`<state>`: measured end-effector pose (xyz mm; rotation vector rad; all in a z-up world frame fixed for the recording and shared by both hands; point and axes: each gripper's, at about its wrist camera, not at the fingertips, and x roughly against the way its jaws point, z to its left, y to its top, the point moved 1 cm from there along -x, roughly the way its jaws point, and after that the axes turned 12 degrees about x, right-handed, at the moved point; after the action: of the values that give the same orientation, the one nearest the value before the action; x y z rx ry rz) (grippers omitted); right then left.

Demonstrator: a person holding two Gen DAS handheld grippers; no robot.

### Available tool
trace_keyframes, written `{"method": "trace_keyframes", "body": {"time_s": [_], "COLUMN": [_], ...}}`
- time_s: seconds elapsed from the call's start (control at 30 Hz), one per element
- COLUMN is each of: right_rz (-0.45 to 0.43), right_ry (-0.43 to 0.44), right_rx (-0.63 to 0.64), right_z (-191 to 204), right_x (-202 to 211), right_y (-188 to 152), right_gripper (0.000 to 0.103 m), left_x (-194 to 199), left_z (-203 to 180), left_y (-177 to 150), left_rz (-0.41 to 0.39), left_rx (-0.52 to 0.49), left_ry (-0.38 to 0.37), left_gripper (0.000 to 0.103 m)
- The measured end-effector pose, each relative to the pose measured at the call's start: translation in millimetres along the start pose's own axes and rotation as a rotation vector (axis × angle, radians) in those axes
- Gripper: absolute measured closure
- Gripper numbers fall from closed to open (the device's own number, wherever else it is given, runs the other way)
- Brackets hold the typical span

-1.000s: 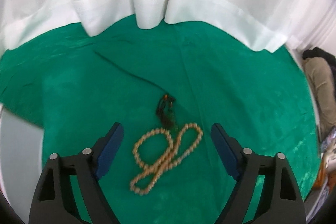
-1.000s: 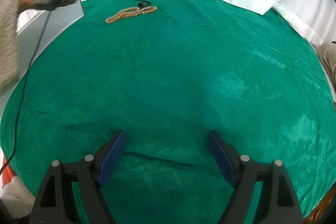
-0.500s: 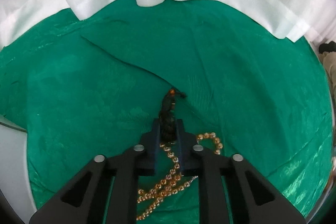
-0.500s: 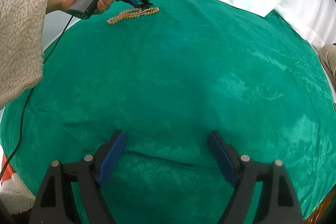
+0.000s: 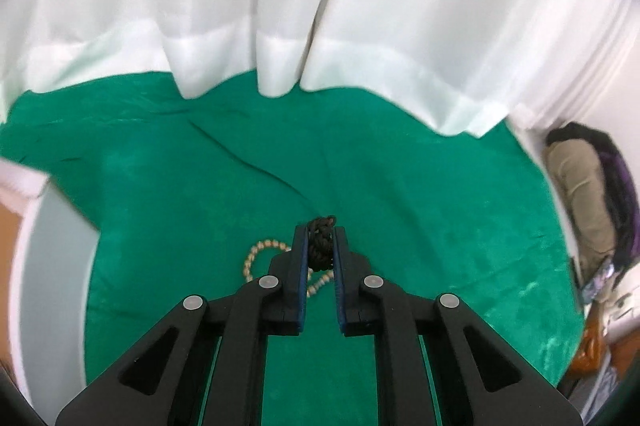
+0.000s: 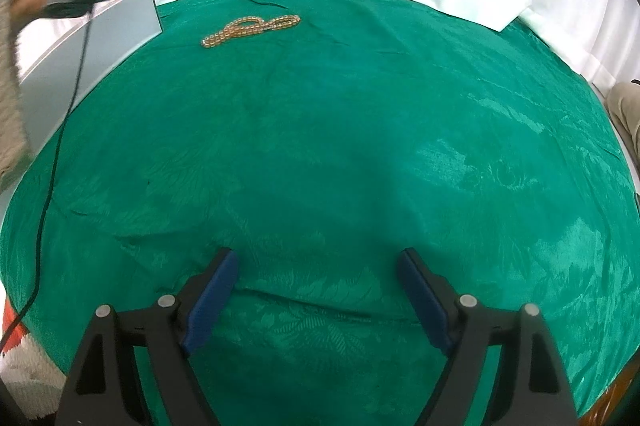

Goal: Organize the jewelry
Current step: 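Grasp the black clasp of the gold bead necklace with the left tool and lift, then grasp the gold bead necklace strand with the right tool while the left tool holds the clasp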

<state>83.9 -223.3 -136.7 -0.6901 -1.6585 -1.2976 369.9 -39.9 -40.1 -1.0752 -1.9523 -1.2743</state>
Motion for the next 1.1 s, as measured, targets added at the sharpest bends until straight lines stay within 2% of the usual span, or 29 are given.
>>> {"method": "trace_keyframes", "body": {"time_s": [0.17,0.23,0.27,0.33,0.47,0.57,0.7,0.77,0.83,0.9,0.97,1.0,1.03,1.07,1.1], "right_rz": [0.013,0.047,0.071,0.067,-0.014,-0.013,0.038,0.089,0.142,0.115,0.148,0.150,0.160,0.140,0.129], "right_ry": [0.005,0.027,0.053,0.170,0.375,0.413,0.372,0.363,0.338,0.219,0.140,0.072,0.005,-0.017,0.000], "right_rx": [0.005,0.009,-0.001,-0.082,-0.233,-0.230,-0.180,-0.199,-0.250,-0.233,-0.175,-0.123,-0.055,-0.008,0.021], "right_z": [-3,-5,-8,-21,-47,-47,-28,-17,-9,4,21,32,45,53,59], "right_x": [-1,-2,-2,4,10,-17,-87,-119,-149,-152,-160,-161,-162,-160,-157], "right_y": [2,6,10,24,87,143,222,244,257,274,281,282,283,283,282], "right_gripper": [0.018,0.018,0.018,0.018,0.018,0.019,0.020,0.034,0.032,0.034,0.036,0.040,0.048,0.067,0.073], "left_x": [44,63,72,89,119,140,165,180,189,198,200,200,201,200,201], "left_z": [8,15,19,28,45,56,66,71,77,83,87,89,91,92,92], "left_y": [-24,-40,-48,-66,-96,-114,-128,-132,-135,-139,-139,-139,-139,-139,-139], "left_rz": [-0.046,-0.058,-0.063,-0.077,-0.096,-0.111,-0.124,-0.137,-0.146,-0.154,-0.153,-0.152,-0.150,-0.150,-0.150], "left_rx": [0.004,0.006,0.006,0.009,0.026,0.055,0.074,0.082,0.084,0.088,0.089,0.092,0.093,0.091,0.088], "left_ry": [-0.021,-0.021,-0.018,-0.014,-0.012,-0.014,-0.021,-0.023,-0.018,-0.015,-0.011,-0.013,-0.012,-0.009,-0.006], "left_gripper": [0.093,0.093,0.093,0.093,0.093,0.093,0.093,0.093,0.093,0.093,0.093,0.093,0.093,0.093,0.093]}}
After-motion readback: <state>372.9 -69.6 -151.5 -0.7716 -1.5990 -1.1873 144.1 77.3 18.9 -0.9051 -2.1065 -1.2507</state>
